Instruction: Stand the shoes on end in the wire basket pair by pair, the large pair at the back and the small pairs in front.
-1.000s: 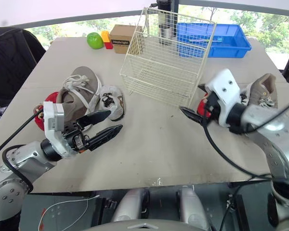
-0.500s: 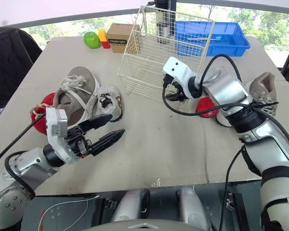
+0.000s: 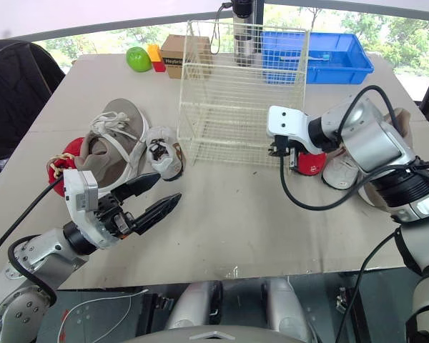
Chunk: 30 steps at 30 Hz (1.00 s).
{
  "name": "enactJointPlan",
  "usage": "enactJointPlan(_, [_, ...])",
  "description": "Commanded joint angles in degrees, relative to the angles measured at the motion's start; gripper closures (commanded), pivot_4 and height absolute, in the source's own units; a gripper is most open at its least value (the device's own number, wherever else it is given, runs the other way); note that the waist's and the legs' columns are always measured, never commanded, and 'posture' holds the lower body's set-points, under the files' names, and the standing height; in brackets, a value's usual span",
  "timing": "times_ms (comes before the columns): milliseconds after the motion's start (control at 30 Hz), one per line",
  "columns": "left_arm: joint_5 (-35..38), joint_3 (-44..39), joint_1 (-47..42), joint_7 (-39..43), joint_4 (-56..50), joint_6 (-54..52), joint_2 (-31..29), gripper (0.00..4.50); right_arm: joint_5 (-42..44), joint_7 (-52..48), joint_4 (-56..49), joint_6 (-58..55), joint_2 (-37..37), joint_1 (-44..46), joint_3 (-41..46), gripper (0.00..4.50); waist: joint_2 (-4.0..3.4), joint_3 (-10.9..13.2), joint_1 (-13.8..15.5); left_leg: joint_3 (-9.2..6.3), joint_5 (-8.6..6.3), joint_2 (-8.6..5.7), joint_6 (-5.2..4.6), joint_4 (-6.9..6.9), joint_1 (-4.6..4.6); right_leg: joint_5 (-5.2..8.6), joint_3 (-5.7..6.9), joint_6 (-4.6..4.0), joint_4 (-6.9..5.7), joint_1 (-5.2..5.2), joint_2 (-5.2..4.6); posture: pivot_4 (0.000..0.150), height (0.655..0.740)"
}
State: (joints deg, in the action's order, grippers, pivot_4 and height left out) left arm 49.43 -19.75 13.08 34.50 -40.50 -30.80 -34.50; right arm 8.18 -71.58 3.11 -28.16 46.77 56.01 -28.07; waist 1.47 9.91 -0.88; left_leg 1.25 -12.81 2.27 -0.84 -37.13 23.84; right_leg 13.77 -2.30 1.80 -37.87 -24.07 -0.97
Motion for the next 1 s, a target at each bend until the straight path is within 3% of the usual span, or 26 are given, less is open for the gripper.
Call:
enactJointPlan(33, [-0.01, -1.88, 1.13, -0.82, -0.38, 1.33, 0.57, 0.0, 0.98, -4.7, -1.24, 5.02, 0.96, -0.42, 3.62, 4.44, -0.03, 0.02, -0.07, 0.0, 0.0, 0.01, 0.0, 0.0, -0.02, 0.0, -0.01, 0.0, 0.0, 0.0, 0.01, 0.15, 0.74])
enactJointPlan(500, [0.2, -2.91, 1.69, -4.29, -2.26, 0.59, -0.62, 0.0, -1.83, -9.05, 2.22, 12.74, 4.44, -5.89, 7.84, 4.44, -0.04, 0.04, 0.44, 0.01, 0.0, 0.0, 0.0, -0.05, -0.01, 0.05, -0.02, -0.1, -0.01, 0.04, -0.07, 0.15, 0.74])
enactJointPlan(633, [0.4, -4.73, 2.37, -5.46, -1.87, 0.67, -0.29, 0.0, 0.16, -6.23, 1.98, 10.92, 1.29, -5.94, 11.02, 4.44, -0.04, 0.04, 0.25, 0.01, 0.0, 0.0, 0.0, -0.07, -0.03, 0.06, -0.04, -0.11, 0.0, 0.07, -0.09, 0.15, 0.74])
enactJointPlan(700, [1.13, -6.33, 2.42, -5.97, -1.5, 0.52, -0.57, 0.0, 3.02, -6.06, 1.14, 9.46, -0.26, -5.65, 13.56, 3.93, -0.05, 0.05, -0.14, -0.02, 0.0, 0.01, 0.0, -0.07, -0.05, 0.04, -0.07, -0.1, -0.04, 0.06, -0.04, 0.15, 0.74])
enactJointPlan(733, [-0.13, -6.76, 3.07, -6.81, -0.48, 1.31, 0.31, 0.0, 4.34, -4.91, -0.13, 9.01, -1.1, -6.9, 15.25, 3.32, -0.05, 0.05, -0.13, -0.05, 0.0, 0.01, 0.0, -0.07, -0.08, 0.03, -0.06, -0.08, -0.08, 0.05, -0.01, 0.15, 0.74])
enactJointPlan(833, [1.42, -8.18, 4.19, -10.36, -1.88, 1.7, 3.1, 0.0, 10.4, -4.81, -6.07, 7.21, -1.72, -10.9, 20.3, 2.4, -0.05, 0.05, 0.19, -0.04, 0.0, 0.05, 0.0, -0.06, -0.07, 0.03, 0.0, -0.07, -0.07, 0.07, -0.02, 0.15, 0.74])
enactJointPlan(900, [0.99, -9.05, 4.77, -11.76, -2.77, 1.62, 3.39, 0.0, 14.14, -3.93, -9.24, 5.15, -2.81, -12.17, 22.99, 1.52, -0.04, 0.05, 0.28, -0.05, 0.0, 0.05, 0.0, -0.04, 0.0, -0.03, 0.03, 0.04, -0.02, 0.07, -0.04, 0.15, 0.74])
enactJointPlan(1000, [-2.31, -13.87, 4.9, -20.59, -1.81, 3.53, 7.44, 0.0, 24.91, 3.52, -20.27, -0.63, -8.83, -17.14, 28.36, 0.18, -0.03, 0.05, 0.14, -0.12, 0.0, 0.06, 0.0, -0.04, -0.02, -0.03, -0.03, 0.04, -0.02, 0.07, -0.05, 0.15, 0.74])
